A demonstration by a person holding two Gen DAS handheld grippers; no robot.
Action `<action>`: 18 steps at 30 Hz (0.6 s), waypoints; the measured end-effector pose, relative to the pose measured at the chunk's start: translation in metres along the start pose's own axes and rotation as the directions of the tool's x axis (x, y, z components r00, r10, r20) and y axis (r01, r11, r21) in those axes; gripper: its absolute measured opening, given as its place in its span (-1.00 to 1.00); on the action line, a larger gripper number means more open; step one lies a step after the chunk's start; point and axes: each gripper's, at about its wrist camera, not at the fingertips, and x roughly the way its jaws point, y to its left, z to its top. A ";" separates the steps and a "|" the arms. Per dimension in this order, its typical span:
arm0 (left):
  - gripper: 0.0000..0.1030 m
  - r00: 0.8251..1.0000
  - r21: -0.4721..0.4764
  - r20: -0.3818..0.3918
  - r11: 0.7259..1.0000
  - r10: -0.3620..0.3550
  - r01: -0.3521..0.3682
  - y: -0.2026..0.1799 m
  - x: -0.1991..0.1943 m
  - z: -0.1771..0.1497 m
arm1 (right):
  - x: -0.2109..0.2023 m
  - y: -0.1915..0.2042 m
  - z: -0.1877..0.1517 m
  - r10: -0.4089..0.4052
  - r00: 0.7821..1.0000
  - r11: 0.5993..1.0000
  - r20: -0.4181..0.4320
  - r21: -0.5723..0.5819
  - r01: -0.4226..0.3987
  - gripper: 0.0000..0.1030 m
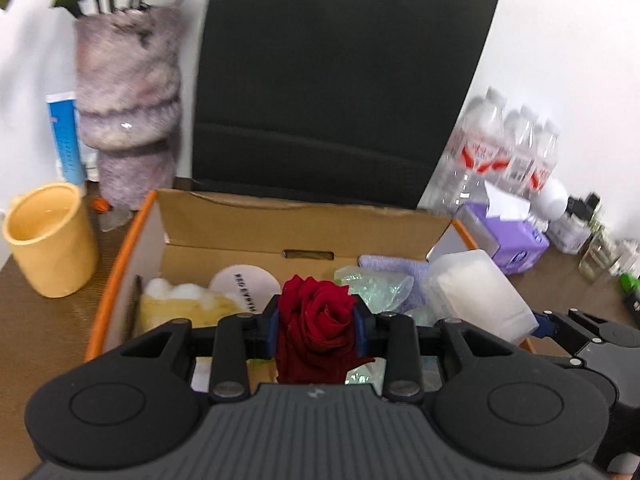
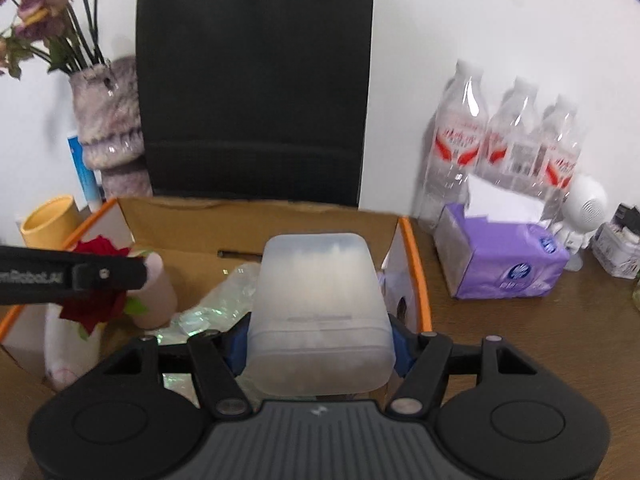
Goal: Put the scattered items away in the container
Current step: 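Lower the rose and white container into the box and open both tools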
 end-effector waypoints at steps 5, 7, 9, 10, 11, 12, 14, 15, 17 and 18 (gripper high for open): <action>-0.33 0.999 0.062 -0.041 0.998 0.015 -0.012 -0.013 0.031 -0.001 | 0.014 0.000 -0.004 -0.041 0.999 0.997 0.013 -0.060 0.042 0.25; -0.33 0.997 0.067 -0.065 0.997 0.037 -0.032 -0.014 0.041 -0.002 | 0.018 0.000 -0.005 -0.056 0.998 0.996 0.009 -0.076 0.056 0.25; -0.32 0.996 0.074 -0.079 0.997 0.041 -0.035 -0.014 0.046 -0.003 | 0.021 -0.001 -0.007 -0.074 0.997 0.992 0.011 -0.099 0.075 0.26; -0.31 0.996 0.082 -0.079 0.996 0.048 -0.041 -0.016 0.047 -0.004 | 0.022 -0.002 -0.008 -0.076 0.997 0.991 0.013 -0.107 0.077 0.26; -0.31 0.995 0.088 -0.080 0.995 0.055 -0.048 -0.017 0.048 -0.004 | 0.023 -0.002 -0.008 -0.071 0.997 0.991 0.017 -0.108 0.072 0.26; -0.30 0.995 0.093 -0.081 0.994 0.062 -0.055 -0.018 0.050 -0.004 | 0.023 -0.003 -0.008 -0.062 0.998 0.992 0.019 -0.106 0.063 0.26; -0.27 0.993 0.102 -0.082 0.992 0.081 -0.073 -0.020 0.053 -0.004 | 0.023 -0.003 -0.008 -0.035 0.999 0.995 0.011 -0.097 0.036 0.26; -0.24 0.993 0.105 -0.079 0.991 0.089 -0.081 -0.021 0.053 -0.004 | 0.023 -0.003 -0.008 -0.019 1.000 0.995 0.004 -0.094 0.019 0.26; -0.17 0.993 0.105 -0.070 0.991 0.093 -0.085 -0.023 0.053 -0.004 | 0.026 -0.004 -0.010 0.013 1.000 0.995 -0.007 -0.094 -0.014 0.26; -0.10 0.994 0.097 -0.064 0.992 0.092 -0.086 -0.022 0.052 -0.004 | 0.026 -0.004 -0.011 0.025 1.000 0.995 -0.009 -0.093 -0.026 0.26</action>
